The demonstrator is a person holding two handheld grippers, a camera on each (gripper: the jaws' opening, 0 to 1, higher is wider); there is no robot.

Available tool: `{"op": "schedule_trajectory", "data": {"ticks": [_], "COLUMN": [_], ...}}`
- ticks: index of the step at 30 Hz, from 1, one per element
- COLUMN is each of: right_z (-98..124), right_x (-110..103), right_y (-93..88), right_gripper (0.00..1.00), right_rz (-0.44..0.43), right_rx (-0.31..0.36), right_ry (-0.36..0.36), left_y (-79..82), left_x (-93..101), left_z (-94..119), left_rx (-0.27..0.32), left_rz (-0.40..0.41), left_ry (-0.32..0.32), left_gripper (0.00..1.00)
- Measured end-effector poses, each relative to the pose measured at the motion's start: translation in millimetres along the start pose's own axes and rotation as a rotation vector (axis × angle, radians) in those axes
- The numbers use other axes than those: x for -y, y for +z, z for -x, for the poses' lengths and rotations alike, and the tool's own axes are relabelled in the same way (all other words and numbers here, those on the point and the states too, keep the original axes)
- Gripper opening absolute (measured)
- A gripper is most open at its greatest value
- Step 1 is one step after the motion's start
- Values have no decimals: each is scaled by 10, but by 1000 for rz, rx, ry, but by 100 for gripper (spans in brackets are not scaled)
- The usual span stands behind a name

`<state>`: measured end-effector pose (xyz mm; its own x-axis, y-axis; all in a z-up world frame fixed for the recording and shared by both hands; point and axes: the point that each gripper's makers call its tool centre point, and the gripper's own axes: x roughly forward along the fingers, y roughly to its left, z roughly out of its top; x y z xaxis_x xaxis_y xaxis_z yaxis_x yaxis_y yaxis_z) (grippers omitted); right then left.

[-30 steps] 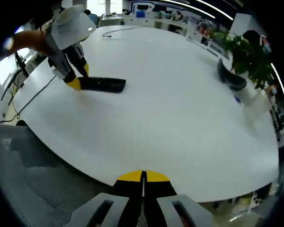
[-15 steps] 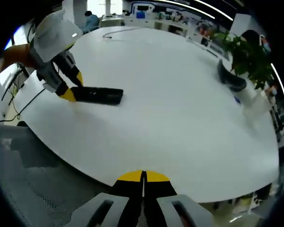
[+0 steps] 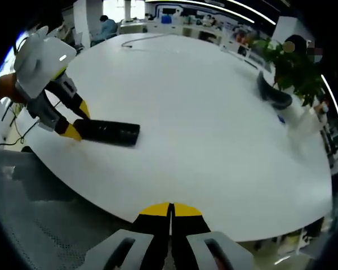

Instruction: Press the specified remote control buttons in sequence, fully releasing each button before pressing the next.

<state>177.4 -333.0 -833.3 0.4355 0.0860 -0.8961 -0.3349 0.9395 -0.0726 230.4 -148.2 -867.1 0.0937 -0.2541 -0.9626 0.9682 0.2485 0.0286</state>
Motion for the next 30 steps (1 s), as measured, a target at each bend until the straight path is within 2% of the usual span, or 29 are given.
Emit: {"op": "schedule_trajectory", "data": {"ticks": [5,12,16,23,30], "right_z": [12,42,53,54,58], "right_x": [6,7,0,-25,-34], "right_y": [20,58,79,86,92], "right_gripper": [0,0,0,0,0], "right_rz": [-7,-22,-37,-22,-25], "right_rx": [13,40,52,57,61], "right_ry": [1,9,21,26,32], "left_y": [-6,-9,4,39,12], "left_x": [67,304,387,552,709], "left_z": [9,22,25,27,50], "left_rx": [24,41,62,113,130], "left_rz": [29,40,99,102,103], "left_ry": [4,-1,8,23,26], "left_gripper": [23,23,22,22,22]}}
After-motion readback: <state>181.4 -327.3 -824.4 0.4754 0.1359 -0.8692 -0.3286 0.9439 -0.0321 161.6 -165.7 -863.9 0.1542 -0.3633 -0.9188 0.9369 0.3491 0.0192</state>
